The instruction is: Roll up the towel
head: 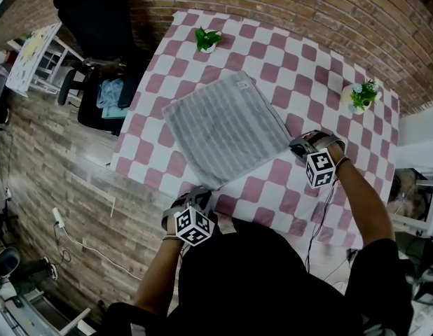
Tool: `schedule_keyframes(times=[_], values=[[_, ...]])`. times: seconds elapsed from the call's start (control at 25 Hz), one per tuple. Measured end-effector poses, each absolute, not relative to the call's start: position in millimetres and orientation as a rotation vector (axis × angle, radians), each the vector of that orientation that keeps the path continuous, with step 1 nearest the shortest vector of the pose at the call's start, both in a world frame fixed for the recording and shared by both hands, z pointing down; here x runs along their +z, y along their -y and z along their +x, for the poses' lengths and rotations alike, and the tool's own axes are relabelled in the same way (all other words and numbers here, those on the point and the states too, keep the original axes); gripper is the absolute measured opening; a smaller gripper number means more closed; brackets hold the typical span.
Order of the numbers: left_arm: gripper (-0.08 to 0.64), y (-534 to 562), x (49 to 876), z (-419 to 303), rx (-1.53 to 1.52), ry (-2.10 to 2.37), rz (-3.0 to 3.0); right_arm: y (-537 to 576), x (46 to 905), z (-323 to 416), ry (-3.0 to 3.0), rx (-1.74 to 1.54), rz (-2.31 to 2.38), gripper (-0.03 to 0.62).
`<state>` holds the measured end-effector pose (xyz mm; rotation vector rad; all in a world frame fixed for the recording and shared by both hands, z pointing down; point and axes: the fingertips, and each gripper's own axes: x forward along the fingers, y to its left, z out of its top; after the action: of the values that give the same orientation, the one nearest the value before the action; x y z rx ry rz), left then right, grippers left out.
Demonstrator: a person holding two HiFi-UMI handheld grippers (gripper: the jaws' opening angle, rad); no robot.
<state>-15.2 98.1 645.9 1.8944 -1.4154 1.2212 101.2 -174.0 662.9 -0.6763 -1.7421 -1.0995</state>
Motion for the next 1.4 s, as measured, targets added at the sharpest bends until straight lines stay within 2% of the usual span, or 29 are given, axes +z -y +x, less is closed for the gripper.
schedule_keyframes(times=[0.72, 0.88, 1.4], values=[[0.005, -136.1, 644.6, 6.9, 1.243, 1.325, 1.939, 82.8, 658.3, 210.7, 1.83, -0.898, -0.54, 0.032], [0.005, -138.9, 647.6, 7.0, 1.35, 1.321, 1.921, 69.6, 662.6, 218.3, 1.827, -0.915, -0.535, 0.034], [0.005, -116.7, 614.6, -17.2, 1.329, 1.522, 1.853, 89.7, 618.8, 196.3, 2.035, -0.921, -0.413, 0.034]])
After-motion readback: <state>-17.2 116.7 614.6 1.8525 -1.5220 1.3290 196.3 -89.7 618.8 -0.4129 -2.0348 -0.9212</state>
